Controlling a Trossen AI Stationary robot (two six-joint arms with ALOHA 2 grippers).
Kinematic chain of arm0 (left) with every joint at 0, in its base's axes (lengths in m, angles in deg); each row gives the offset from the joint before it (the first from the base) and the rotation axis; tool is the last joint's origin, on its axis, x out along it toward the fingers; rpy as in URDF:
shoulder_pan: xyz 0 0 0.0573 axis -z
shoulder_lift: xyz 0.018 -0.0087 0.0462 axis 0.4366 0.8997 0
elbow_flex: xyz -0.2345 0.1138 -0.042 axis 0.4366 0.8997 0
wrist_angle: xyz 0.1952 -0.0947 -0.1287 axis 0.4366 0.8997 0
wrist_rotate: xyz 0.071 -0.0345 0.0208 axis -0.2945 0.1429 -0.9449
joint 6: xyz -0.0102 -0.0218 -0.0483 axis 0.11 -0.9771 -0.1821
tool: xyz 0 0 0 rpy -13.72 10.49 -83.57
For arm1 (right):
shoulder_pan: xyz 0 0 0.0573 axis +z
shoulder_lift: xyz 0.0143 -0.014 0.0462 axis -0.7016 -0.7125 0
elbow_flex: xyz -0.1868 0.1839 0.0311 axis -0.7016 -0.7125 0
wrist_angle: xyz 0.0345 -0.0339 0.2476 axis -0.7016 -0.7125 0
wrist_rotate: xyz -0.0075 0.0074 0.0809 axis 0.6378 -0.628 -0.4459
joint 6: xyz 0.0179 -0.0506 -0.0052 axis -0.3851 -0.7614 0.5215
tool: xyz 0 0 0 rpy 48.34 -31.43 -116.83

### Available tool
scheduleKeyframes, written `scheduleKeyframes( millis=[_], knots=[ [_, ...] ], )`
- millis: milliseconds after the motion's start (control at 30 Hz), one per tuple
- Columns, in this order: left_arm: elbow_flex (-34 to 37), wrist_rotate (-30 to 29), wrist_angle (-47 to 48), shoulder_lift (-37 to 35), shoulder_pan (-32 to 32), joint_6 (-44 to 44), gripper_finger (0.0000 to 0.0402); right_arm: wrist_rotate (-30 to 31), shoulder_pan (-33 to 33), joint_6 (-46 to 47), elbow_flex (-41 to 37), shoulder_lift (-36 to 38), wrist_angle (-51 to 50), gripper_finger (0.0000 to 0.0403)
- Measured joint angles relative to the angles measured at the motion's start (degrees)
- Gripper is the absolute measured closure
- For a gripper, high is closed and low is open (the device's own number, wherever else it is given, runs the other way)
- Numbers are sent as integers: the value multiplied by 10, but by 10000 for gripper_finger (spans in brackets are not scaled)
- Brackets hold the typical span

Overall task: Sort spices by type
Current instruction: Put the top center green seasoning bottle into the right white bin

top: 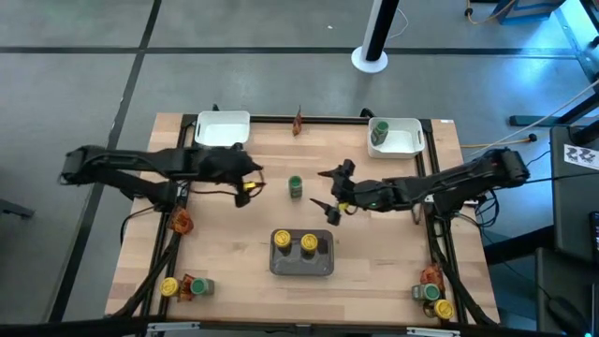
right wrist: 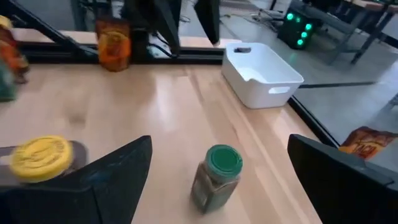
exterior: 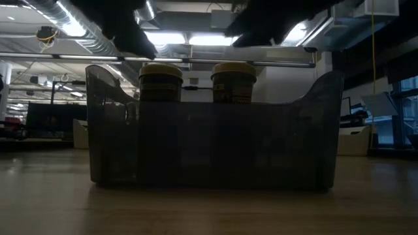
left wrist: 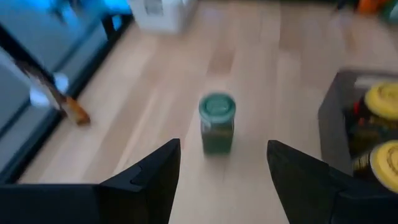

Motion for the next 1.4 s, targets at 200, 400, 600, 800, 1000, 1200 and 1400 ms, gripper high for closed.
scheduleKeyframes(
  millis=[200,400,600,800,1000,1200,1400],
  knots=[
    [108,-1,-188,-94,-1,55,178,-47,-59,27,0,-58,42,29],
    [151,-1,-306,-116,-1,108,178,-143,-102,27,0,-124,108,29],
    [162,-1,-319,-114,-1,136,178,-161,-119,19,0,-185,182,29],
    [162,0,-316,-114,-1,137,178,-165,-128,15,0,-231,242,29],
    [162,0,-315,-114,-1,136,178,-166,-127,15,0,-250,253,29],
    [162,0,-315,-114,-1,135,178,-155,-127,15,0,-250,252,29],
    [162,0,-315,-114,-1,132,178,-154,-131,23,0,-271,260,29]
  ],
)
